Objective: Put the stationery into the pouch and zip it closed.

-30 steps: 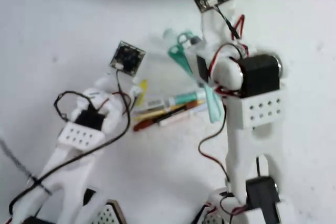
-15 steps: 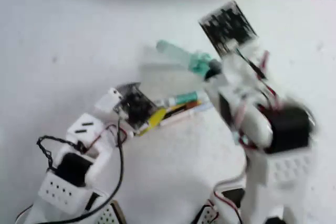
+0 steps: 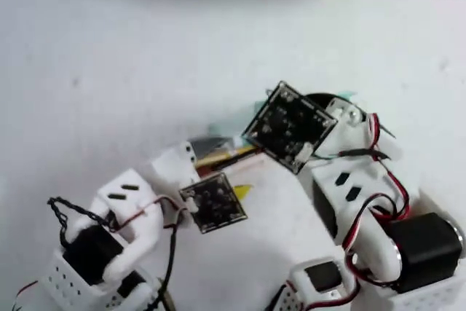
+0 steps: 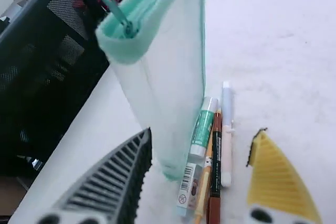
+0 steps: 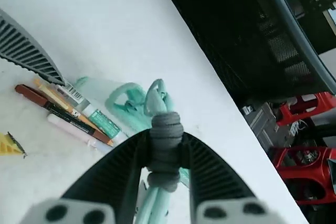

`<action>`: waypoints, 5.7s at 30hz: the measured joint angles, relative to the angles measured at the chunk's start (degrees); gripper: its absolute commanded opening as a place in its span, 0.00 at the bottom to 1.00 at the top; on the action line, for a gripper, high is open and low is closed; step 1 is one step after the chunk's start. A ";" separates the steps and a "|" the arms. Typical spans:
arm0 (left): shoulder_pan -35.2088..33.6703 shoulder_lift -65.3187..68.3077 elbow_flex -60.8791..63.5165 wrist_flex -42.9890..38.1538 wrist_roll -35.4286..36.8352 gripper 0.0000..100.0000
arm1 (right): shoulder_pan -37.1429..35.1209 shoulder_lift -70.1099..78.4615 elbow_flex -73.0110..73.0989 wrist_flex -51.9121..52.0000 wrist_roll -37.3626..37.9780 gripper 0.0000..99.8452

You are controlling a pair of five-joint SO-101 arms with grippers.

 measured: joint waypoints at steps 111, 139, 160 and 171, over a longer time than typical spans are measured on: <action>-24.79 -13.80 8.53 -15.03 29.54 0.02 | -18.90 -1.14 18.81 -27.96 -13.98 0.02; -25.85 -12.04 13.54 -8.26 28.31 0.02 | -19.43 31.38 -8.26 -23.82 -22.42 0.02; -26.73 -0.53 10.11 -10.90 31.56 0.21 | -14.86 32.00 -8.44 -25.05 -22.42 0.02; -26.37 -0.26 11.87 -10.64 33.14 0.10 | -14.15 37.45 -8.44 -27.60 -22.59 0.02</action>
